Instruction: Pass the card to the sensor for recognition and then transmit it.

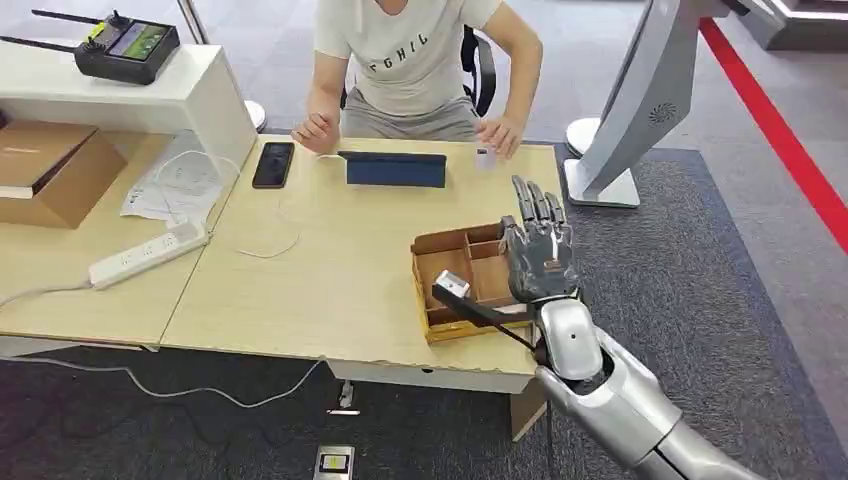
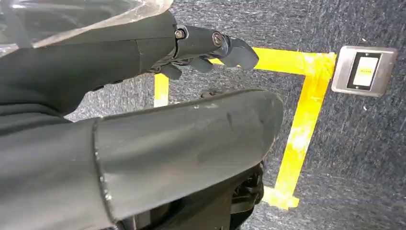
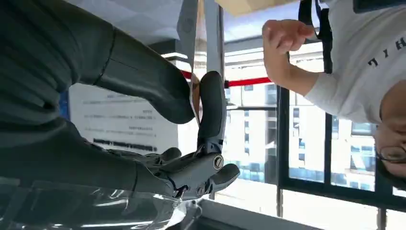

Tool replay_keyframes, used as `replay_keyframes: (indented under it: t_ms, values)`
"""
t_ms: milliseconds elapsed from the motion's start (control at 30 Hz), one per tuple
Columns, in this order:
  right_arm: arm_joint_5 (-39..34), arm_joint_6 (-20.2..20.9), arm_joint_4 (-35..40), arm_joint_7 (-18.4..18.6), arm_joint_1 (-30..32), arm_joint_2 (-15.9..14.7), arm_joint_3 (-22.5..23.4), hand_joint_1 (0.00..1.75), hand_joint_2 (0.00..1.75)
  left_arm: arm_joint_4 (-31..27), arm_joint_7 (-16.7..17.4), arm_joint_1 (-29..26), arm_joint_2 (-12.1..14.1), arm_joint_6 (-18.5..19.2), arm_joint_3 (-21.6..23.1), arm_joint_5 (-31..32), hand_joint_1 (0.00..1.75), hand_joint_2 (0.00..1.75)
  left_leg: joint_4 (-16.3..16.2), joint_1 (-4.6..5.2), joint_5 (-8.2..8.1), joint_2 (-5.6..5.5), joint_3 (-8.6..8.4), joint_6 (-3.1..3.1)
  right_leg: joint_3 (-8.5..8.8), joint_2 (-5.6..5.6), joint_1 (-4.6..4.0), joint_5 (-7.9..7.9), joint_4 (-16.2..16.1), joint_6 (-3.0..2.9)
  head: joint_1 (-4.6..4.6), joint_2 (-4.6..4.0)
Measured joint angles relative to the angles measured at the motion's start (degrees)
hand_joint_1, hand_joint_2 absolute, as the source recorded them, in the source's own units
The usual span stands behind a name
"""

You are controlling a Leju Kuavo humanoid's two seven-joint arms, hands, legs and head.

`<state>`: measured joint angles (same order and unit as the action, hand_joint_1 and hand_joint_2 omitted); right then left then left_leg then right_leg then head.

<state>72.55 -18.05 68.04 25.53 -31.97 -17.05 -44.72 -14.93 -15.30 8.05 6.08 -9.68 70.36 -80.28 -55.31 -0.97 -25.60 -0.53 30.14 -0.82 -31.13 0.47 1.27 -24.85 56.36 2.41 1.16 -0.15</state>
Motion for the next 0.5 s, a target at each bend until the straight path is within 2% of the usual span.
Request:
replay_keyframes:
  t_ms: [133,267,500]
  values:
    - [1.1,2.5,-2.3,-2.9,-6.9,2.5,-1.0,1.75,1.75,0.0,0.6,1.0,0.0,0.1,0.0,1.1,0.0,0.0,0.0,0.0,0.06,0.05,0.03,-0.04,-0.08,0.02,0.0,0.04,0.1,-0.06,0.0,0.0]
    - [0.7,3.5,-8.2,-3.8,-13.9,6.1,-2.6,1.75,1.75,0.0,1.3,1.3,-0.1,0.1,0.1,1.4,0.0,0.0,0.0,-0.02,0.13,-0.03,0.05,-0.06,-0.08,0.0,-0.01,0.04,0.1,-0.07,0.0,0.0]
    - [-1.2,3.1,-18.0,-4.7,-19.8,10.7,-5.1,1.75,1.75,0.0,1.5,0.3,-0.4,-0.5,0.1,0.5,0.0,0.0,0.0,-0.03,0.13,-0.03,0.08,-0.06,-0.1,0.0,-0.01,0.04,0.1,-0.07,0.0,0.0]
